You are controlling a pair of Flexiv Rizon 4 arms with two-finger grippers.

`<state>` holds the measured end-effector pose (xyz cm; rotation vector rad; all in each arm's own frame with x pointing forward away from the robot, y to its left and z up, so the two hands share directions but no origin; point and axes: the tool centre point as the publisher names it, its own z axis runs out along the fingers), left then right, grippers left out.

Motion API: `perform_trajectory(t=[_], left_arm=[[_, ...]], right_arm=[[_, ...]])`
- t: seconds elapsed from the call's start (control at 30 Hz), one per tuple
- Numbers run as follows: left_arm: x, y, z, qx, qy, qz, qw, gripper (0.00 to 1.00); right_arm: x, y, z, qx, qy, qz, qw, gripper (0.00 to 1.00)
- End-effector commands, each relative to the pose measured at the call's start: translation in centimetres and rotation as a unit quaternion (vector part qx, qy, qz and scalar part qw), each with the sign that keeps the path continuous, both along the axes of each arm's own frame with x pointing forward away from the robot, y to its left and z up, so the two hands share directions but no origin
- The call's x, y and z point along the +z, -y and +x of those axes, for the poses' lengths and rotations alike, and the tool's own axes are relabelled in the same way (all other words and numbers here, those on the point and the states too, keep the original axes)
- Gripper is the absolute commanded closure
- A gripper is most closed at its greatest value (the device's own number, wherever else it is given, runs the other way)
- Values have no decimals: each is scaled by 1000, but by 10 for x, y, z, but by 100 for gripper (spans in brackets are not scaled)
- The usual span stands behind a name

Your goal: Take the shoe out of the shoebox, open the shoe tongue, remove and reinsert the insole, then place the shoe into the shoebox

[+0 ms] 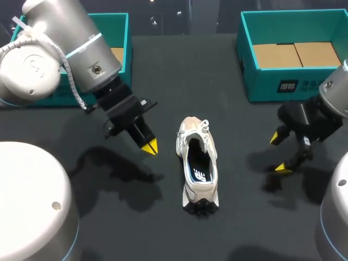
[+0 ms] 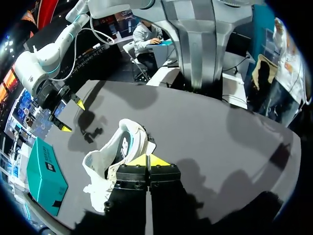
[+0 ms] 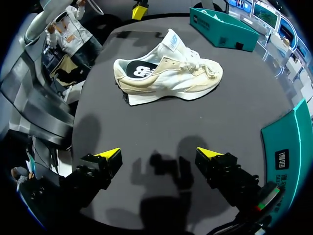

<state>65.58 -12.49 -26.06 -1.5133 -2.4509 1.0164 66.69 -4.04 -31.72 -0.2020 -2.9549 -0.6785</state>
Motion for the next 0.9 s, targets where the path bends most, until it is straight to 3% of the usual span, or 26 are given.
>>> perform_trajectory(t=[0.03, 0.37, 0.7, 0.9], left_arm=[[2, 6, 1, -22, 16, 21, 999, 100], [12, 26, 4, -108, 69, 56, 990, 100], [8, 74, 11, -201, 124, 83, 968, 100], [10, 76, 13, -205, 123, 77, 968, 100]], right_arm=[[14, 25, -8, -8, 5, 0, 1000, 0], [16, 36, -6, -9, 2, -7, 1000, 0], [16, 36, -6, -9, 2, -7, 1000, 0], [16, 36, -6, -9, 2, -7, 1000, 0]])
